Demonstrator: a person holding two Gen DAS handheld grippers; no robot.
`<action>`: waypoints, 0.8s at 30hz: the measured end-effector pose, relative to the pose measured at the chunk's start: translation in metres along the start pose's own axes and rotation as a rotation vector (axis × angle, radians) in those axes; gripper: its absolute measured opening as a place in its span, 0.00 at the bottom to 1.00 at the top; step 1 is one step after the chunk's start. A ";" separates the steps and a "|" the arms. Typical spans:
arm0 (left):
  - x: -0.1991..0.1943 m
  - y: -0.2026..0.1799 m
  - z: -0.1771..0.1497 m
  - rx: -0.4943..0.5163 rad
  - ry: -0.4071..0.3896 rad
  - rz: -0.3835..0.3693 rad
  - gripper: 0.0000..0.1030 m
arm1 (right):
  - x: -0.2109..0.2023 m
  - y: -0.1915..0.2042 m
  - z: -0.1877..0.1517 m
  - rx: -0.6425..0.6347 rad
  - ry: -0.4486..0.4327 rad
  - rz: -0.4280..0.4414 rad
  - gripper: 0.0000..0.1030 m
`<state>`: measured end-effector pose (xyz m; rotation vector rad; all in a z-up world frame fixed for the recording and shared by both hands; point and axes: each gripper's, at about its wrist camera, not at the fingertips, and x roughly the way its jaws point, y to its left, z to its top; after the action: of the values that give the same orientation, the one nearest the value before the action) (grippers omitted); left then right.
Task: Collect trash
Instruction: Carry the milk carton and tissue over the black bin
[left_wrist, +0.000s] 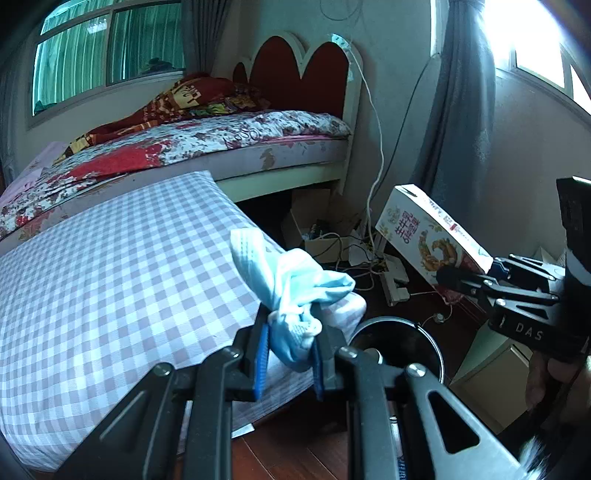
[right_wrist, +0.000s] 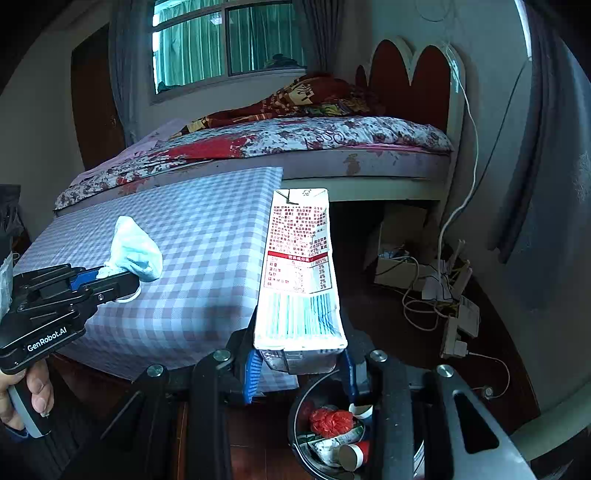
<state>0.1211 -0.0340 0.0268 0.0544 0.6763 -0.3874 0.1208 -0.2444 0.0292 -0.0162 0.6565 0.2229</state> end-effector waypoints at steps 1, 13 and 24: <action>0.003 -0.005 -0.001 0.007 0.005 -0.011 0.20 | -0.001 -0.005 -0.004 0.008 0.006 -0.009 0.36; 0.041 -0.066 -0.015 0.069 0.079 -0.140 0.20 | -0.006 -0.049 -0.044 0.058 0.061 -0.110 0.36; 0.076 -0.102 -0.034 0.108 0.164 -0.207 0.20 | 0.004 -0.076 -0.074 0.087 0.137 -0.142 0.36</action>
<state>0.1177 -0.1475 -0.0390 0.1206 0.8256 -0.6235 0.0954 -0.3243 -0.0363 0.0051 0.7975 0.0562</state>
